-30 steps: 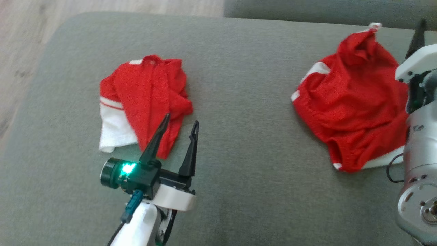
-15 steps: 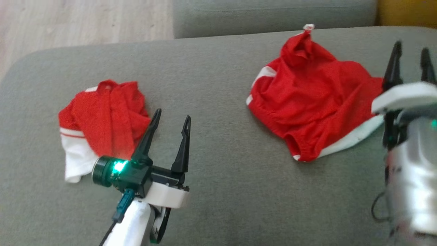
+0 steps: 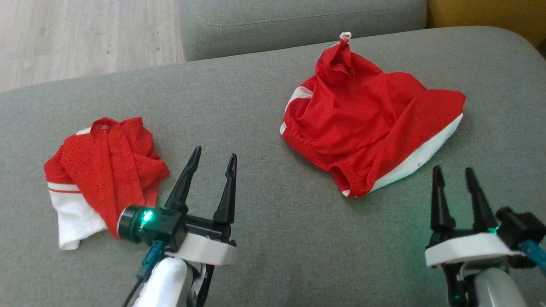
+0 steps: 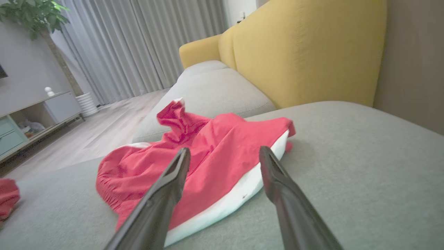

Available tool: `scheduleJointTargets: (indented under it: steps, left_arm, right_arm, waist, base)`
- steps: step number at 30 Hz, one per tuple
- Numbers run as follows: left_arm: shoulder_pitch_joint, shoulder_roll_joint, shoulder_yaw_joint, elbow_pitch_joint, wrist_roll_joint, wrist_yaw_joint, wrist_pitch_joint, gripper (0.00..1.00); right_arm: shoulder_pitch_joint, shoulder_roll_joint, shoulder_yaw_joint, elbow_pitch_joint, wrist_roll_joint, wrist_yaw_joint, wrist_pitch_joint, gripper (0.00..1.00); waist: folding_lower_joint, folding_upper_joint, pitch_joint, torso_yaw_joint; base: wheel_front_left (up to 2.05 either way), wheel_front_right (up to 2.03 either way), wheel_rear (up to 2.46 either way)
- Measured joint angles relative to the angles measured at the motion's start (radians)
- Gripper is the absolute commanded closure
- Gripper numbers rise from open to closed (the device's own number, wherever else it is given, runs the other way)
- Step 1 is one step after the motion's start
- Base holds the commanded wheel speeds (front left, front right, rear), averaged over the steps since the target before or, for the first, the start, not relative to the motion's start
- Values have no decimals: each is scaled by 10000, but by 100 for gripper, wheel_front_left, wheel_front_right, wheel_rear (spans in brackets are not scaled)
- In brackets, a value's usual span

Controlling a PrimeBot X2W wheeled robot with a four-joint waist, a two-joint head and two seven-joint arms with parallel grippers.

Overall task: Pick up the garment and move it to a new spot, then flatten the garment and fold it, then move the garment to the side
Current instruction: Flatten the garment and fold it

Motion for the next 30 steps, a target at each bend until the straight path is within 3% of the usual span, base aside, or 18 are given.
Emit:
scheduleJointTargets:
  steps: [7,11,16,23,30]
  left_arm:
    - [-81,2,-477,261,-151,-19,0,0]
    - [-472,13,-1375,767,-334,-579,0,0]
    - [-1313,15,-2951,1576,-988,-976,573,0]
    - [-2506,17,-4771,2671,-1701,-1158,1662,0]
    - [-3299,15,-5405,3714,-2355,-1179,1818,0]
  right_arm:
    - [151,52,-272,-554,-63,0,0,0]
    - [43,52,-727,-660,-257,0,0,0]
    - [-211,54,-1321,-686,-366,0,0,0]
    - [-635,56,-1262,-738,17,0,-12,0]
    - [-866,56,-1089,-878,295,0,-13,0]
  waist:
    - [1,0,198,-151]
    - [1,0,375,-211]
    - [2,0,650,-420]
    - [2,0,1109,-1068]
    - [3,0,1571,-1894]
  base:
    - [0,0,0]
    - [0,0,0]
    - [0,0,0]
    - [0,0,0]
    - [0,0,0]
